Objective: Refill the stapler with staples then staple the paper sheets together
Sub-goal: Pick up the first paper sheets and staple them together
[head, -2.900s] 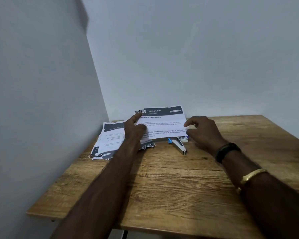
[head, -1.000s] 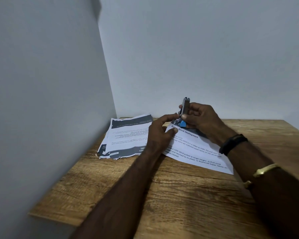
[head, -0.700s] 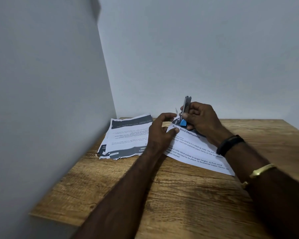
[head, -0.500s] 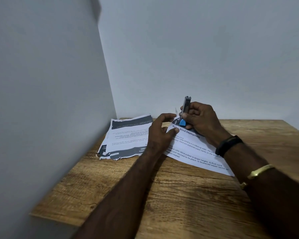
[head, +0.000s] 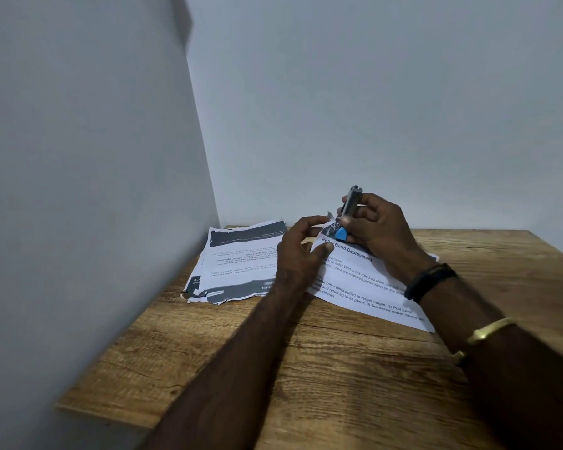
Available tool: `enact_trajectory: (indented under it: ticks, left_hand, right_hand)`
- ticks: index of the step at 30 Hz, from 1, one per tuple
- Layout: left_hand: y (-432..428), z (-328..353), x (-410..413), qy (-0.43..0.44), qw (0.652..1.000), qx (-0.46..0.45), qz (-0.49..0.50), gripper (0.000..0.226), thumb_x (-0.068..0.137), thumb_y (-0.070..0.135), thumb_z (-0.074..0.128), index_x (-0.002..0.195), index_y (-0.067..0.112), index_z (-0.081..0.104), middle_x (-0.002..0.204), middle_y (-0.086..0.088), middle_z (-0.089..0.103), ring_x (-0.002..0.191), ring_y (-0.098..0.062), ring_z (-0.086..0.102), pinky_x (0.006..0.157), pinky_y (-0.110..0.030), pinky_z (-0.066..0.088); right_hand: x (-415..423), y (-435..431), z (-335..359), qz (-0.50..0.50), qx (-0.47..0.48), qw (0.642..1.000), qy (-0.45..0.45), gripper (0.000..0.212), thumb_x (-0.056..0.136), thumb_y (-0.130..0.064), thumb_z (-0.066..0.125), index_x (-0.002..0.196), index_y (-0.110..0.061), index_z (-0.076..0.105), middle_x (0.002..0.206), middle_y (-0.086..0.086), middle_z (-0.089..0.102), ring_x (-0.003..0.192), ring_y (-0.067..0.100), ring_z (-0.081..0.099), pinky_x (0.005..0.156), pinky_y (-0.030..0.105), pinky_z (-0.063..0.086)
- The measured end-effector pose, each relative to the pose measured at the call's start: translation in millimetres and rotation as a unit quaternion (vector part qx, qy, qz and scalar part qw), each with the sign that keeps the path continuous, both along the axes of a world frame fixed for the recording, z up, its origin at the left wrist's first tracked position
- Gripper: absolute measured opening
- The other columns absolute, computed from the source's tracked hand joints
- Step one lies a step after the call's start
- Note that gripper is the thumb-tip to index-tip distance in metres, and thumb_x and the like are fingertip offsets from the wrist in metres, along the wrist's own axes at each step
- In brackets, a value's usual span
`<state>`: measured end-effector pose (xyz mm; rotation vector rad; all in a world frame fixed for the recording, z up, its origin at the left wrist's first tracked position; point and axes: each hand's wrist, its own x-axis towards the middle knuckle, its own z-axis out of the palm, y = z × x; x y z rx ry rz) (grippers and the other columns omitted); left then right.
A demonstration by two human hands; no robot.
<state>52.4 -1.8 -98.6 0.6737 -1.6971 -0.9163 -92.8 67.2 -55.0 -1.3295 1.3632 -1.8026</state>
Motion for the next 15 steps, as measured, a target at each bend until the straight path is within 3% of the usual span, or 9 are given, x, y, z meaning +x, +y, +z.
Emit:
enact_trajectory:
  ticks: [6,11,15]
  left_hand:
    - [3.9,1.0,-1.1,-0.014,1.0,0.003,-0.011,0.04,0.083,0.002,0.076,0.12,0.015,0.07,0.108,0.0,0.07,0.106,-0.027,0.07,0.089,-0.05,0.061]
    - [3.8,0.0,-2.0,-0.018,1.0,0.004,-0.013,0.039,0.084,0.003,0.076,0.121,0.015,0.069,0.111,-0.002,0.07,0.107,-0.026,0.069,0.09,-0.051,0.061]
    - [1.2,-1.1,-2.2,-0.015,1.0,0.0,-0.004,0.041,0.084,0.004,0.077,0.122,0.016,0.069,0.113,-0.002,0.072,0.107,-0.024,0.068,0.09,-0.048,0.061]
  right_hand:
    - [-5.3,-5.4,-1.9,-0.037,0.014,0.999,0.034,0.024,0.092,0.006,0.066,0.115,-0.003,0.065,0.096,0.012,0.075,0.089,0.025,0.076,0.068,0.027,0.063]
    - [-6.1,-6.7,-3.2,-0.059,0.021,0.997,0.048,0.024,0.092,0.005,0.067,0.115,-0.001,0.066,0.098,0.013,0.075,0.092,0.027,0.076,0.079,0.039,0.065]
    - [-2.7,-3.8,-2.4,-0.024,0.01,1.0,0.005,0.024,0.093,0.001,0.069,0.117,0.0,0.064,0.102,0.017,0.075,0.09,0.029,0.077,0.073,0.034,0.065]
